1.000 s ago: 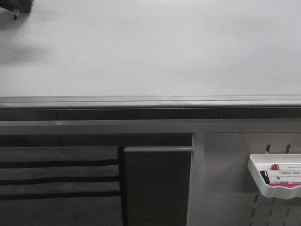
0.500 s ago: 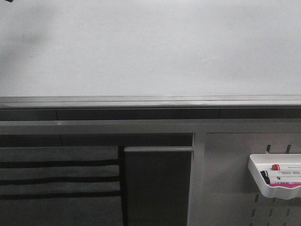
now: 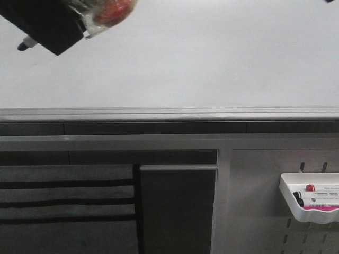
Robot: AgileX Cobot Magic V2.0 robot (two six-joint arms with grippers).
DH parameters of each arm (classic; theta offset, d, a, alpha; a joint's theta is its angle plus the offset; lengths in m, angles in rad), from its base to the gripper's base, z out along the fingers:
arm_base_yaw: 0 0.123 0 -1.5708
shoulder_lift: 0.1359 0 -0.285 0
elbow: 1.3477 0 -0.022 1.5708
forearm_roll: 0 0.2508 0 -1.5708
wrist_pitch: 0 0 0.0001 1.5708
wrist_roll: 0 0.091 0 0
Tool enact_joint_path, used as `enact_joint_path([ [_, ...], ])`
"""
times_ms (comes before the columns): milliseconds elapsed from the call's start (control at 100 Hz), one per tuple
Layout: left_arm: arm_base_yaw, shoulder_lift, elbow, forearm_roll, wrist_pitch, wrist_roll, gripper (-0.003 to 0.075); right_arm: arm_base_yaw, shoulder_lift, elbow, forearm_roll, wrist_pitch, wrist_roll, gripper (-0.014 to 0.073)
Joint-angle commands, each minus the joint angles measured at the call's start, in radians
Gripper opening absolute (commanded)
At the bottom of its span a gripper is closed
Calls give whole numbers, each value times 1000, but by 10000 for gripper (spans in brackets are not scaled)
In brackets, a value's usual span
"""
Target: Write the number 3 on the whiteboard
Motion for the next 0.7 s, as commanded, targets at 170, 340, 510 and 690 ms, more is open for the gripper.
enact_joint_path([
  [170,-63,-25,-37,-41,-50,37,-20,196,103,-132,-4,-64,-69,326],
  [340,-63,-25,-37,-41,-61,37,-20,252,131,-181,9,-116,-88,326],
  [510,-63,-25,-37,-41,-65,37,-20,287,131,-191,27,-159,-117,326],
  [690,-63,-25,-37,-41,-70,39,-20,306,131,-191,47,-161,-133,326],
])
